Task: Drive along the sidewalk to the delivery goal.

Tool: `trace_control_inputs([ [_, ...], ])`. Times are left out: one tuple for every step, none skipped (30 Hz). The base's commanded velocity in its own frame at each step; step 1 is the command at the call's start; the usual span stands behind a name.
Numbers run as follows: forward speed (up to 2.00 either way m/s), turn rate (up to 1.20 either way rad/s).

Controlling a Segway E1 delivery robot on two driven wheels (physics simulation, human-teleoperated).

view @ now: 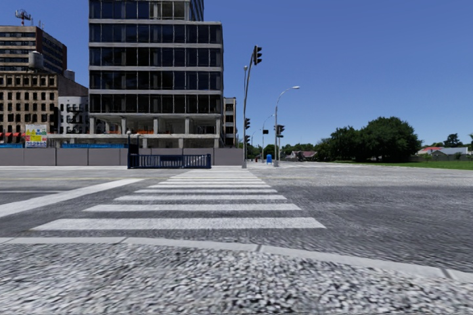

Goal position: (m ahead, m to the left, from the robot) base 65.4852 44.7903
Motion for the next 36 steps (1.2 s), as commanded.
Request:
trace_control_inputs([
  [2.0, 0.0],
  [2.0, 0.0],
  [2.0, 0.0],
  [2.0, 0.0],
  [2.0, 0.0],
  [2.0, 0.0],
  [2.0, 0.0],
  [2.0, 0.0],
  [2.0, 0.0],
  [2.0, 0.0],
  [2.0, 0.0],
  [2.0, 0.0],
  [2.0, 0.0],
  [2.0, 0.0],
  [2.0, 0.0],
  [2.0, 0.0],
  [2.0, 0.0],
  [2.0, 0.0],
  [2.0, 0.0],
  [2.0, 0.0],
  [2.0, 0.0],
  [2.0, 0.0],
  [2.0, 0.0],
  [2.0, 0.0],
  [2.0, 0.0],
  [1.97, 0.0],
  [1.93, 0.0],
  [1.83, 0.0],
  [1.83, 0.0],
  [1.72, 0.0],
  [1.62, 0.0],
  [1.58, 0.0],
  [1.55, 0.0],
  [1.55, 0.0],
  [1.52, 0.0],
  [1.51, 0.0],
])
